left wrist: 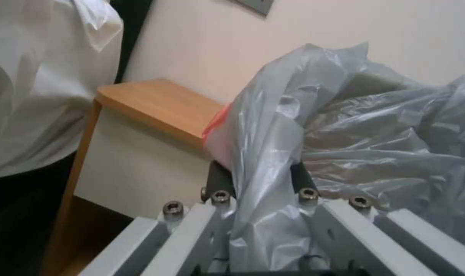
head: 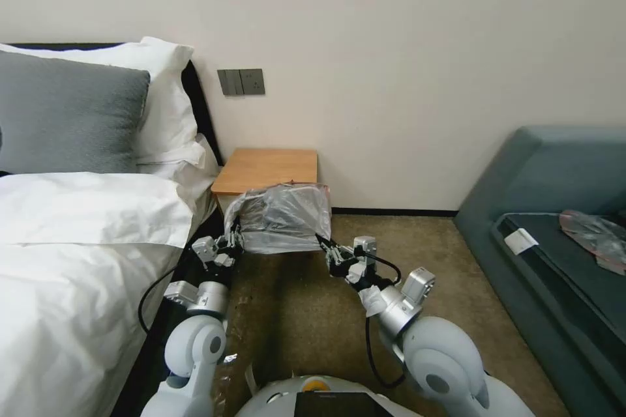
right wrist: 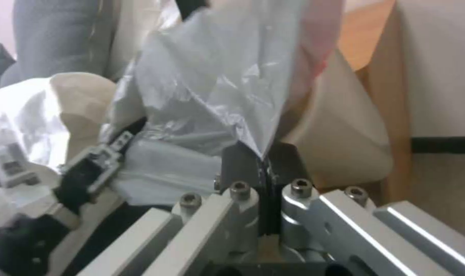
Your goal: Pick up the garbage bag from the table and place it over the trash can.
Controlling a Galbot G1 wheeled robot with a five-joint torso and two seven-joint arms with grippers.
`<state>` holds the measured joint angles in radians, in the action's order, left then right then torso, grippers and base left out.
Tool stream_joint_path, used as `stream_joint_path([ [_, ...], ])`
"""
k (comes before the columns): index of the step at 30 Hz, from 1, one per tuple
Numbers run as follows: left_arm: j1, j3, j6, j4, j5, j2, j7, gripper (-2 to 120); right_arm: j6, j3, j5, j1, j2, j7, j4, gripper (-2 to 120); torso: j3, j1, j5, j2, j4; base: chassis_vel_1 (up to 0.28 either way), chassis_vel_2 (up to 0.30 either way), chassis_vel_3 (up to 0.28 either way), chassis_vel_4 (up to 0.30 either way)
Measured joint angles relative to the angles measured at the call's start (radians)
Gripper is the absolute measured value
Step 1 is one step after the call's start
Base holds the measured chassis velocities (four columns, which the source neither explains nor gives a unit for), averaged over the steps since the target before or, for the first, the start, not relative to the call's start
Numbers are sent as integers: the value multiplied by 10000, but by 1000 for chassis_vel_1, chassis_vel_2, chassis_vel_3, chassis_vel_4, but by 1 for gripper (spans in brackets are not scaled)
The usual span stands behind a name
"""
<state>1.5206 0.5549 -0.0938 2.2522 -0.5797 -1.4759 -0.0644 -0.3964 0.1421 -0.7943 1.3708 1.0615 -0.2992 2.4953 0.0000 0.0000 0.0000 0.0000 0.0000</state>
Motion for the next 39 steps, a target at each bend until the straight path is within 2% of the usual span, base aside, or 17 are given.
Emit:
stream_joint_path([
  [9,48,15,-306,171,-499,25,-139,5,204,446,333,308,-65,219,-135,0,0,0,0,0,1,0,0,0,0],
  [22,14,19,-434,166,-667,9,-263,5,336,456,896,348,49,564,14,0,0,0,0,0,1,0,0,0,0],
  [36,8,84,-633,339,-1172,97,-451,5,475,632,1746,626,133,929,-516,0,0,0,0,0,0,0,0,0,0],
  [37,6,135,-626,318,-1150,101,-512,5,482,689,1838,670,134,937,-509,3,0,0,-3,0,-4,0,0,0,0],
  [38,-8,174,-617,289,-1129,121,-543,5,482,706,1950,732,131,1017,-453,6,0,-1,3,0,4,0,0,0,0],
  [39,-26,154,-619,231,-1121,153,-546,5,483,699,2192,884,105,1233,-335,12,0,1,-1,0,0,0,0,0,0],
])
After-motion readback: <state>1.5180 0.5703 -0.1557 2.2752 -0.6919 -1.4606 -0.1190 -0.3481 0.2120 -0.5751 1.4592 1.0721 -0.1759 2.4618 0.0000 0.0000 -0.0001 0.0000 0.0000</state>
